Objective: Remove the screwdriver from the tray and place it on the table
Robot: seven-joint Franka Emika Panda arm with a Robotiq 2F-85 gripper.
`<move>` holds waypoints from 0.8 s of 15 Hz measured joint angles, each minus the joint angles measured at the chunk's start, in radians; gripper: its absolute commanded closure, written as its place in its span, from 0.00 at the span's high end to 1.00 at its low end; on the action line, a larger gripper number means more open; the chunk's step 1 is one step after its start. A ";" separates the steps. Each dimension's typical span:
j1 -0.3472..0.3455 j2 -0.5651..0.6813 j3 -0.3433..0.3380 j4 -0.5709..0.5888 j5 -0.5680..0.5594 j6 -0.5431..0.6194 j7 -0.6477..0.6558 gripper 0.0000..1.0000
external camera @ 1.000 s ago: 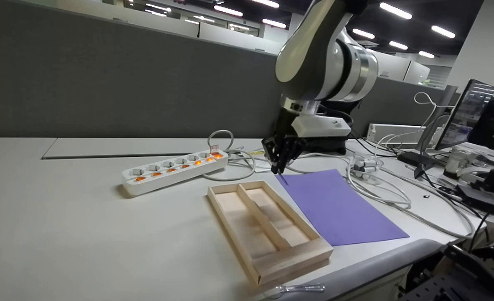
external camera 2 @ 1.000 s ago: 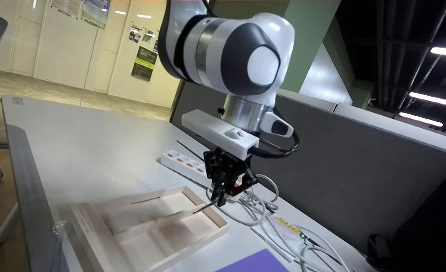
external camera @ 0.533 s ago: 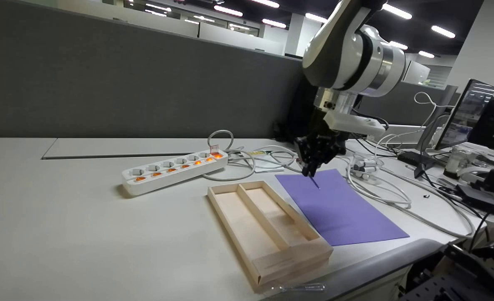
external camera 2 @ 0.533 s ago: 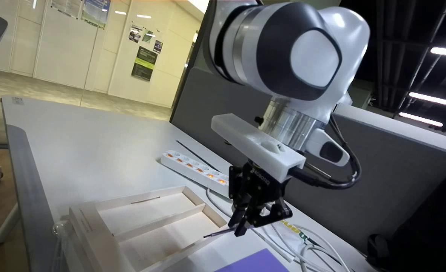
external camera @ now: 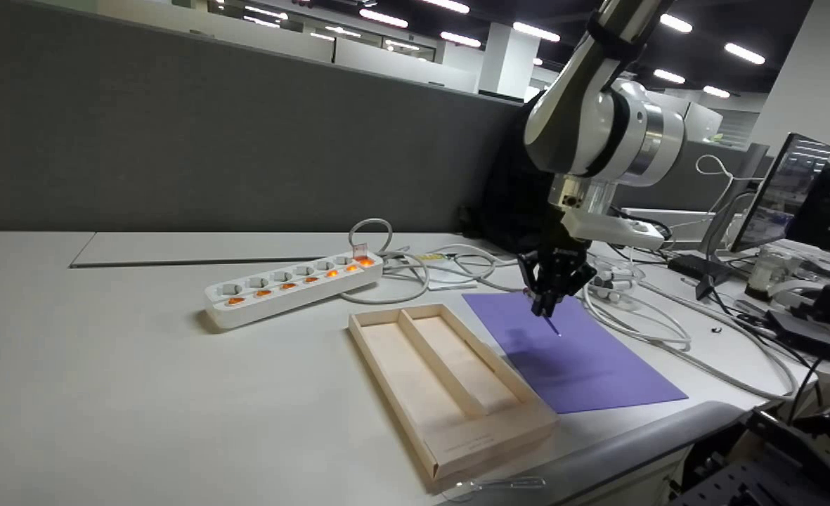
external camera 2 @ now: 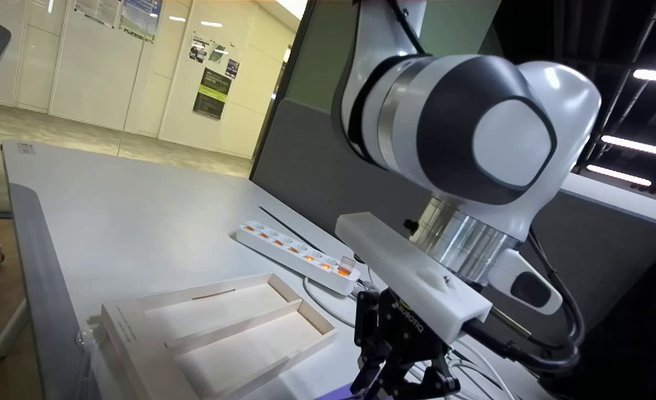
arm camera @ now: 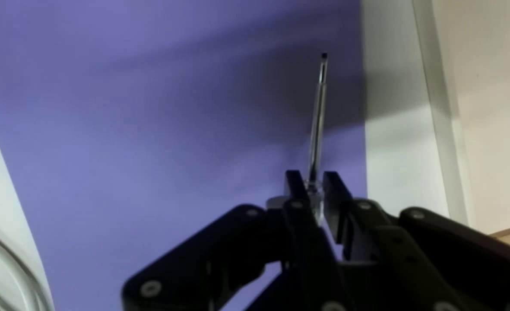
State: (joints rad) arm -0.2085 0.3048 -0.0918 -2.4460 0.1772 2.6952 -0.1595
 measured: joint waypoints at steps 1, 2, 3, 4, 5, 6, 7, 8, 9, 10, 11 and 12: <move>0.000 0.017 -0.001 0.008 0.000 0.001 0.001 0.04; 0.000 0.034 -0.001 0.017 0.000 0.002 0.001 0.04; 0.000 0.050 -0.001 0.025 0.000 0.004 0.002 0.04; 0.000 0.065 0.000 0.032 0.000 0.008 0.003 0.04; 0.000 0.080 0.003 0.039 0.000 0.016 0.003 0.04; 0.001 0.095 0.006 0.045 0.000 0.027 0.004 0.04; 0.002 0.109 0.008 0.051 0.000 0.039 0.005 0.04; 0.003 0.123 0.012 0.057 0.000 0.048 0.006 0.04; 0.003 0.135 0.015 0.064 0.000 0.056 0.007 0.04; 0.003 0.146 0.019 0.070 0.000 0.062 0.009 0.04; 0.004 0.155 0.022 0.077 0.000 0.064 0.011 0.04; 0.004 0.163 0.024 0.083 0.000 0.065 0.013 0.24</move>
State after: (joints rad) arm -0.2046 0.4675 -0.0676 -2.3631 0.1772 2.7606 -0.1466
